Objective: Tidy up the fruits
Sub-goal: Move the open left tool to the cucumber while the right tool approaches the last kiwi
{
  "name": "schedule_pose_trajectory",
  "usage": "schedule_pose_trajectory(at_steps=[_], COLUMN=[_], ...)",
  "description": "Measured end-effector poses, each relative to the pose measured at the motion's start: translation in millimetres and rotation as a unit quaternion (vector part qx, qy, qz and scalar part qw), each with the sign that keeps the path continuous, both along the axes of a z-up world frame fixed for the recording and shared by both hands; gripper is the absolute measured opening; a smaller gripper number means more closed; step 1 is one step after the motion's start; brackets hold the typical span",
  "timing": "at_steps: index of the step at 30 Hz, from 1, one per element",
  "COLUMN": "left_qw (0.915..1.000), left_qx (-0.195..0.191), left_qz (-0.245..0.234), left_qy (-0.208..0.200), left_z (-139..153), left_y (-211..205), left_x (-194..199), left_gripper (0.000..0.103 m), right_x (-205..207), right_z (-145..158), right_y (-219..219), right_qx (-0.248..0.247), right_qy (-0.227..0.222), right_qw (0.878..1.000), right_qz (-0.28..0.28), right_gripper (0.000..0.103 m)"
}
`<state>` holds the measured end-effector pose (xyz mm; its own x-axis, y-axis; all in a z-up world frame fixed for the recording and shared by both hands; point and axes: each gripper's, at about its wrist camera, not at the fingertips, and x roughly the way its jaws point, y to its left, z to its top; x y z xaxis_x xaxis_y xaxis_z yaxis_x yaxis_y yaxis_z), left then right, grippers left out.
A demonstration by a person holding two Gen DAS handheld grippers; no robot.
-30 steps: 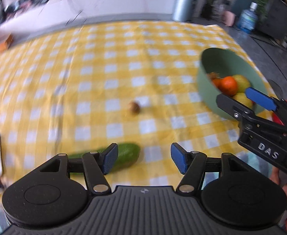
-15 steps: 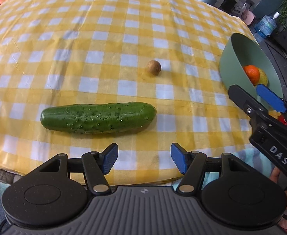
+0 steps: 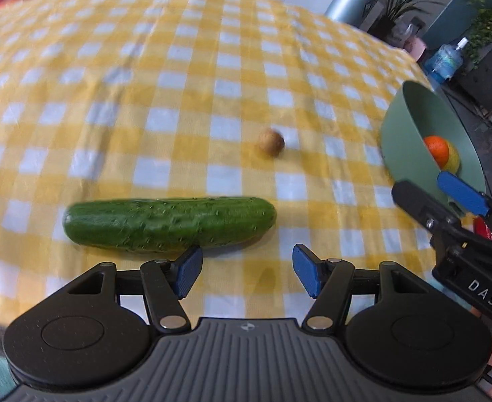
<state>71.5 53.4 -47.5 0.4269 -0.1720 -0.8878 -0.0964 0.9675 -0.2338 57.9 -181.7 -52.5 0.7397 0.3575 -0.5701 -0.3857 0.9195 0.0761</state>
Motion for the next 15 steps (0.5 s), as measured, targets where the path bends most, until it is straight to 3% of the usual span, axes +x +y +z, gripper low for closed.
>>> schedule_pose_trajectory(at_steps=[15], left_qw=[0.9983], left_qx=[0.004], left_qz=[0.017], left_qy=[-0.056], left_z=[-3], left_y=[25], left_x=[19], left_gripper=[0.073], right_x=[15], right_z=[-10], right_y=[13], right_qx=[0.008], right_qy=[0.033], right_qw=[0.999], right_qz=[0.015], right_gripper=[0.079])
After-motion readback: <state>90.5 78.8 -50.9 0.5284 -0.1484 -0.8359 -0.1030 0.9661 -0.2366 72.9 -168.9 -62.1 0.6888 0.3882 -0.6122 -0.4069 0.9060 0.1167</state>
